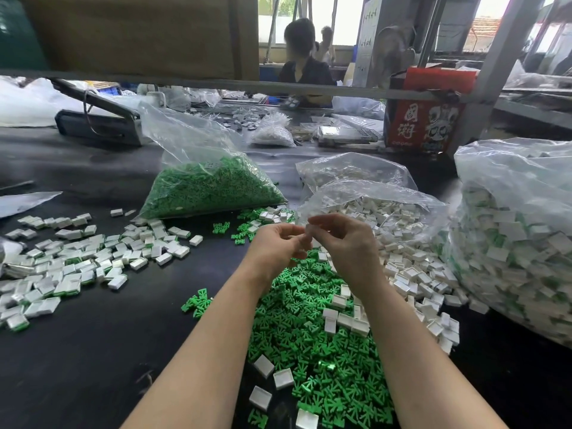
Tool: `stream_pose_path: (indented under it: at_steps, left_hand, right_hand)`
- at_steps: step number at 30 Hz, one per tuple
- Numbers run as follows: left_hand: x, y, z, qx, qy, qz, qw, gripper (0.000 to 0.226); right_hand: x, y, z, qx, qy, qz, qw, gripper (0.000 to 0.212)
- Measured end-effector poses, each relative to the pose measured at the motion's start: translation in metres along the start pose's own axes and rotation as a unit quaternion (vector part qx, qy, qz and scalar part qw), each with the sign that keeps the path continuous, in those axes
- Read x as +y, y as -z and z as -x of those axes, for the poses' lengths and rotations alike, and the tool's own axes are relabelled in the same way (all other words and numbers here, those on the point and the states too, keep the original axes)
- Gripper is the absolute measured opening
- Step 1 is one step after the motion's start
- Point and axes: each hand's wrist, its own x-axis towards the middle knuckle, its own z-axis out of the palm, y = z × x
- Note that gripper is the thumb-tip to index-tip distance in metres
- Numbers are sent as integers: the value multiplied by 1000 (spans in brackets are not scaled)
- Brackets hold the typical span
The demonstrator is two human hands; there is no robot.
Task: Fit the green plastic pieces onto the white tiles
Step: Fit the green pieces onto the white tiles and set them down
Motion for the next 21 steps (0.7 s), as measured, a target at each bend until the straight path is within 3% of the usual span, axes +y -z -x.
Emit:
stream_pose_path:
  at_steps: [4,8,10,12,16,21]
  left_hand:
    - [1,2,1,-17,2,119,993,25]
    - [-1,5,-2,34,4,124,992,14]
    - [-2,11,-2,39,16,147,988,12]
    - [-1,17,-1,39,32,181,982,17]
    - [2,23,-1,24,29,252,967,32]
    - [5,26,-1,0,10,313,950,39]
  right_hand:
    - [1,-1,1,10,4,23,1000,13]
    - [1,-1,2,-30,-11,8,999,27]
    - [2,3,1,-59,-18,77,995,23]
    - [4,10,1,-137,-24,145,980,15]
    - [5,11,3,-290,-70,209,931,24]
    - [12,-1,-1,-274,-52,329,902,10]
